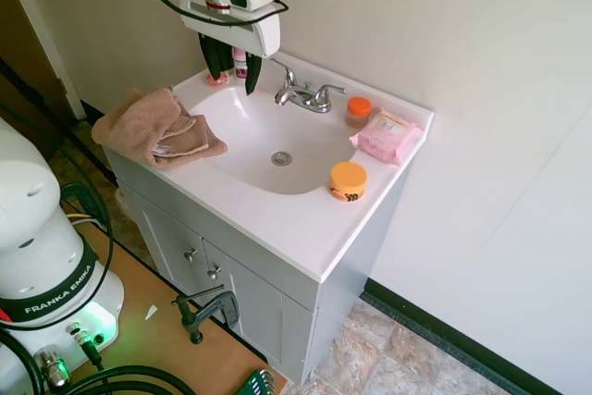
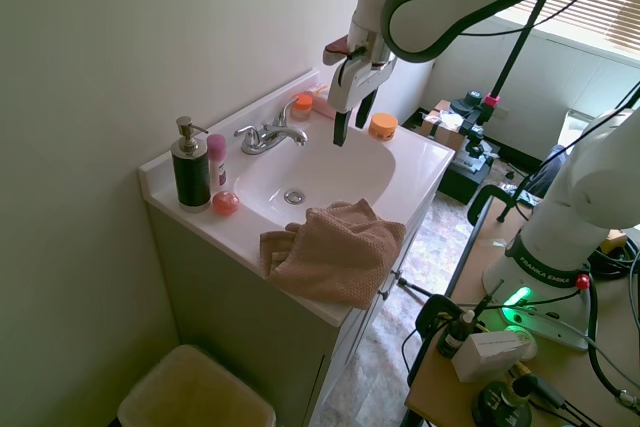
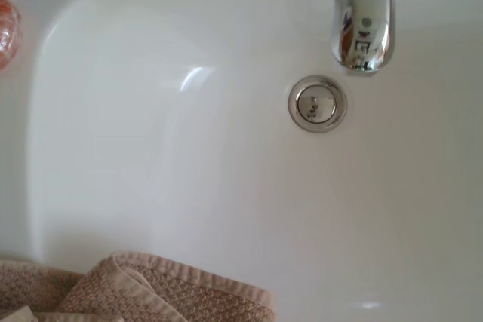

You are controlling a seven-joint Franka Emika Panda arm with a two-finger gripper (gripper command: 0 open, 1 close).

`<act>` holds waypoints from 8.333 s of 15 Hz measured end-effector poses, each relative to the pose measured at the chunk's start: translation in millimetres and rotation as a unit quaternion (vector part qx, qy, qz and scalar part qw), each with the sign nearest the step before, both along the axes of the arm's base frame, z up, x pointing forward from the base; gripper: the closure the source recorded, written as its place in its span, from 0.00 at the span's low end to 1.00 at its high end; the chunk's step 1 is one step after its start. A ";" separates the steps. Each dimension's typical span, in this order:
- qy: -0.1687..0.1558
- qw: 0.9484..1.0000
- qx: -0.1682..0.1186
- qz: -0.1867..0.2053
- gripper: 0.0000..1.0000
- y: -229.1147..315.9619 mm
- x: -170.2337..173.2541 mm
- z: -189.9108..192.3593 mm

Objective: Wipe the sink

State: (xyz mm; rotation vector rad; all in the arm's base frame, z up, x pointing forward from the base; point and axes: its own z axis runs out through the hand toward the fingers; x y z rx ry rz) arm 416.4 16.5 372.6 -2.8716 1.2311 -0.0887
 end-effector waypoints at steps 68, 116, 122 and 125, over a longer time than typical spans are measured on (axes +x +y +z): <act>0.121 0.986 -0.090 -0.067 1.00 3.3 16.2 -188.3; 0.009 0.998 0.042 0.044 1.00 158.2 -41.5 -103.1; 0.024 0.993 0.013 0.119 1.00 191.5 -95.2 -68.5; 0.028 0.990 0.008 0.142 0.00 205.1 -108.2 -62.1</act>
